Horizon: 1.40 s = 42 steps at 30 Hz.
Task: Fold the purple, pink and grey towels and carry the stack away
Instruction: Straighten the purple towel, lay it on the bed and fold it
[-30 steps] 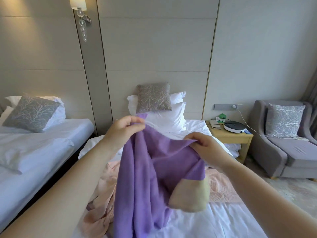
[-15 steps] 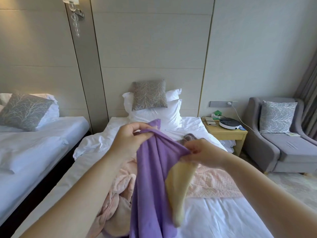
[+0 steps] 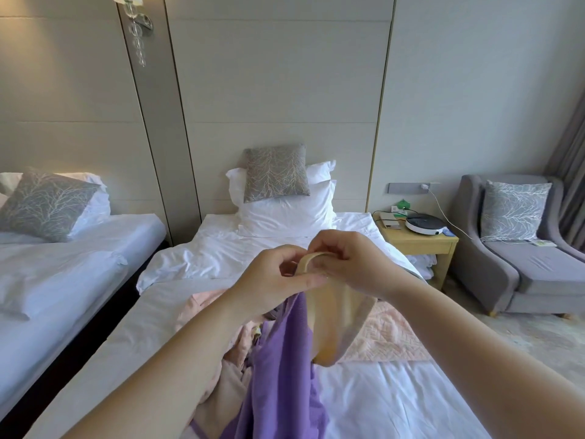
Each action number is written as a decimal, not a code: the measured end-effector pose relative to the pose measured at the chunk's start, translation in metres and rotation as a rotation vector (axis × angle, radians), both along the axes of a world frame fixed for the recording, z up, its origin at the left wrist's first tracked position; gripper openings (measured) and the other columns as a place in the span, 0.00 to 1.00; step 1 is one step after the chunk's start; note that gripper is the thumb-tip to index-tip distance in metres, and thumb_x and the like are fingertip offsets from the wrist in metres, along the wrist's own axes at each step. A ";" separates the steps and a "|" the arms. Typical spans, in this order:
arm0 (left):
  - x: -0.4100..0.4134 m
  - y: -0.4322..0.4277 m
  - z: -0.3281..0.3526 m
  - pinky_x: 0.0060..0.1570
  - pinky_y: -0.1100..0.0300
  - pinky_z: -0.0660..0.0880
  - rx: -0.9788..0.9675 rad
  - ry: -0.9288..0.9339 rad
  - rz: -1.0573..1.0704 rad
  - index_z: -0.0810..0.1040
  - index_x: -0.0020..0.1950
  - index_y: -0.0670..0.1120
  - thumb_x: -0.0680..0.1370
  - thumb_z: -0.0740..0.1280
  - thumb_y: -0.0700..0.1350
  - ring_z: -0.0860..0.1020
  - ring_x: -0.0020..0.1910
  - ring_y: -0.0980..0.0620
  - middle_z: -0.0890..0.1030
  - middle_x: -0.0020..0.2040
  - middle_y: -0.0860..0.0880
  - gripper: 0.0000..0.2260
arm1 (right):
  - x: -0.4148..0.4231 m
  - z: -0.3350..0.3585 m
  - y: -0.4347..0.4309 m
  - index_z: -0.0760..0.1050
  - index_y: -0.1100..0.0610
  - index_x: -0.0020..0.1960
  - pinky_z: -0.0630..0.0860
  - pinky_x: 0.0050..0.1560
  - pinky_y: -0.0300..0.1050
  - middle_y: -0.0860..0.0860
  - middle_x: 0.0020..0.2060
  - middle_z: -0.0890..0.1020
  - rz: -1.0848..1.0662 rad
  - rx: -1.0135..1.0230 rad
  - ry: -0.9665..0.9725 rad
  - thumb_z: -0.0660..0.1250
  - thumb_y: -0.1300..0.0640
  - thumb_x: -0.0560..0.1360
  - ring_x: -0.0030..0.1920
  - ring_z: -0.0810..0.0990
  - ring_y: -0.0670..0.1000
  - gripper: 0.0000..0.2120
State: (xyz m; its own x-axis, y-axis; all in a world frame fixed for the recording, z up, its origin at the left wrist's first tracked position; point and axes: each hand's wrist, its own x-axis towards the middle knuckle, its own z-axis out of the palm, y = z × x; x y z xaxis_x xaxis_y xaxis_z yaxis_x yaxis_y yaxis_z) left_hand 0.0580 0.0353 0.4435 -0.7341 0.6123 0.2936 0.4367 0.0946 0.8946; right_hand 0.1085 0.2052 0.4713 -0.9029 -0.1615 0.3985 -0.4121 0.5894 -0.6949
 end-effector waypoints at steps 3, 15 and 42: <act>-0.003 -0.003 -0.003 0.49 0.57 0.74 0.070 0.018 0.110 0.84 0.44 0.51 0.71 0.75 0.43 0.79 0.43 0.55 0.84 0.43 0.48 0.05 | -0.001 -0.005 0.007 0.76 0.48 0.38 0.68 0.35 0.38 0.50 0.31 0.77 -0.031 -0.050 -0.013 0.75 0.56 0.69 0.33 0.71 0.44 0.09; 0.004 -0.008 -0.001 0.42 0.59 0.76 0.149 -0.143 0.129 0.84 0.41 0.51 0.62 0.79 0.47 0.80 0.38 0.52 0.83 0.36 0.49 0.10 | 0.000 -0.012 0.009 0.80 0.51 0.40 0.74 0.36 0.34 0.48 0.32 0.81 0.023 -0.226 -0.032 0.71 0.67 0.71 0.32 0.76 0.44 0.10; -0.003 -0.027 0.010 0.38 0.65 0.70 0.089 0.258 0.190 0.79 0.47 0.49 0.76 0.70 0.44 0.72 0.33 0.55 0.80 0.40 0.48 0.01 | -0.014 -0.029 -0.026 0.74 0.60 0.44 0.75 0.48 0.39 0.51 0.40 0.82 0.187 -0.556 0.005 0.70 0.63 0.71 0.43 0.80 0.47 0.06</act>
State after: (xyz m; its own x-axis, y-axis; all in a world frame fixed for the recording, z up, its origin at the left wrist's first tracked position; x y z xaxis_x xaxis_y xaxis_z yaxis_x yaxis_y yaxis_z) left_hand 0.0548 0.0083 0.4532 -0.7272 0.4345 0.5313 0.6321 0.1223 0.7652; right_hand 0.0949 0.1796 0.4427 -0.8768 -0.0836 0.4734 -0.4784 0.0536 -0.8765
